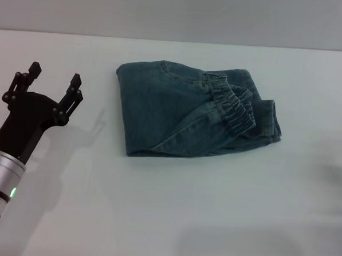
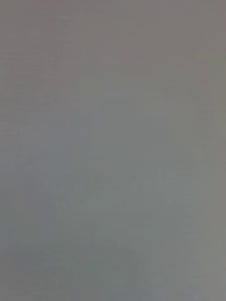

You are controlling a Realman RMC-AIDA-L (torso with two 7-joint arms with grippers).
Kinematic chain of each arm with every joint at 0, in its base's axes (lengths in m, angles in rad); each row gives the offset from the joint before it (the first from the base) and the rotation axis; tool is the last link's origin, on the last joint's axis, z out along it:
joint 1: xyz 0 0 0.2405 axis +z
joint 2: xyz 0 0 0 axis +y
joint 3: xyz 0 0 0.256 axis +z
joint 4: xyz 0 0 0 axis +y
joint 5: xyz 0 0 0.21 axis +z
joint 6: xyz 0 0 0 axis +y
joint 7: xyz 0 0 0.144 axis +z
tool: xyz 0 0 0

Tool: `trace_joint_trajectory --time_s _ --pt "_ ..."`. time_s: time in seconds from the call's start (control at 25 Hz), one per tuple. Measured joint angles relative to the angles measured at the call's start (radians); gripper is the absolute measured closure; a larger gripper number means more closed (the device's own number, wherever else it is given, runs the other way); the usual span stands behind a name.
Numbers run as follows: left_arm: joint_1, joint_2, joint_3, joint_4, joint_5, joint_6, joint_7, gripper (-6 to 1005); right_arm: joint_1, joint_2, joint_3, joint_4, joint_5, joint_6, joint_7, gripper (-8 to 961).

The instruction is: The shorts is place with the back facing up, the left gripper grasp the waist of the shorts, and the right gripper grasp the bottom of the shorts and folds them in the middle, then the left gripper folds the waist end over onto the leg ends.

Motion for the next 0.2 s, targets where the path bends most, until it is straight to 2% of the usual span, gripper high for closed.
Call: trace_joint_trajectory --time_s 0.2 --pt "0.000 0.001 0.007 0.010 -0.004 0.005 0.000 191 0.005 0.000 0.000 0.019 0.000 0.005 -0.001 390"
